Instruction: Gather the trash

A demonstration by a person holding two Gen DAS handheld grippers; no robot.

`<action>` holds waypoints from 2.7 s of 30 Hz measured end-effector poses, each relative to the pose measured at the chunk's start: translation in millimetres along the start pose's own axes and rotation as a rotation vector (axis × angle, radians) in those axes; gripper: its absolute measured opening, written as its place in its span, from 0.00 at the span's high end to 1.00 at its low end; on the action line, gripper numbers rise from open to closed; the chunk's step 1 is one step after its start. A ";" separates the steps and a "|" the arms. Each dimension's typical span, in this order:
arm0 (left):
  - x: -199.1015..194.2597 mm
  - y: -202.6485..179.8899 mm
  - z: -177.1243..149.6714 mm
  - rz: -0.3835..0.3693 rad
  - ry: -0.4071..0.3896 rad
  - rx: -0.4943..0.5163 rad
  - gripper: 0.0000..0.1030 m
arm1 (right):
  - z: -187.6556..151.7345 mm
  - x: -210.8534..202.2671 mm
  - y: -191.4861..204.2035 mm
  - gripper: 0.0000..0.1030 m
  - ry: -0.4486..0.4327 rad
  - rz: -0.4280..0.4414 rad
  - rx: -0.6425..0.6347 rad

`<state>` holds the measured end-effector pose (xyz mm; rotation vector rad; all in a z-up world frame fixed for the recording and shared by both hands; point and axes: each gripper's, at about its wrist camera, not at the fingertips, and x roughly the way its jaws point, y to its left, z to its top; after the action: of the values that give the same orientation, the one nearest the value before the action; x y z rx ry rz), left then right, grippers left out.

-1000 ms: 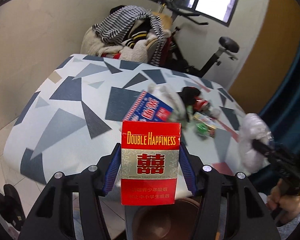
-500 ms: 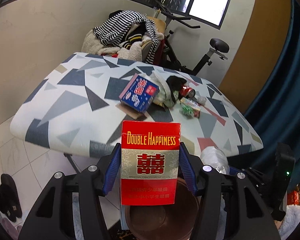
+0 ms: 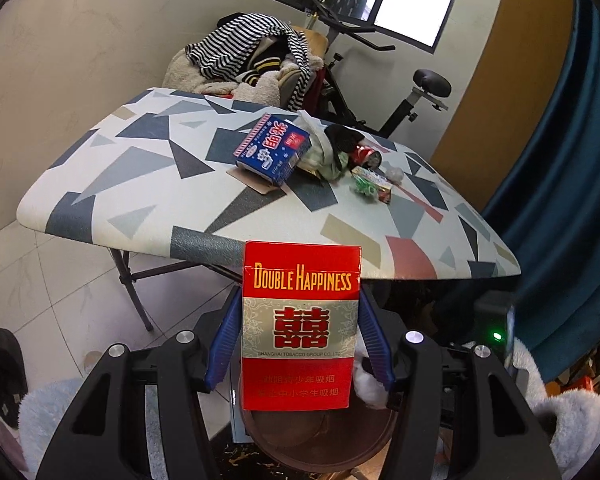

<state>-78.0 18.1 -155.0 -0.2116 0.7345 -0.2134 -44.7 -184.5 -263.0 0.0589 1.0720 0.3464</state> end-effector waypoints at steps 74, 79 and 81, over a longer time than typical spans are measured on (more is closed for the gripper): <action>51.0 11.8 11.5 -0.013 -0.055 0.141 0.05 | 39.6 -84.8 -44.0 0.05 -0.412 -0.141 -0.007; 40.2 17.3 48.5 0.008 -0.113 0.128 0.05 | 67.4 -89.8 -45.1 0.05 -0.378 -0.180 -0.032; 37.9 17.8 62.1 0.011 -0.128 0.125 0.05 | 80.1 -92.9 -48.7 0.05 -0.363 -0.176 -0.021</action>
<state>-6.3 32.2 -139.0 -0.1015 0.5933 -0.2325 -2.9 -249.3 -155.9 0.0080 0.7074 0.1785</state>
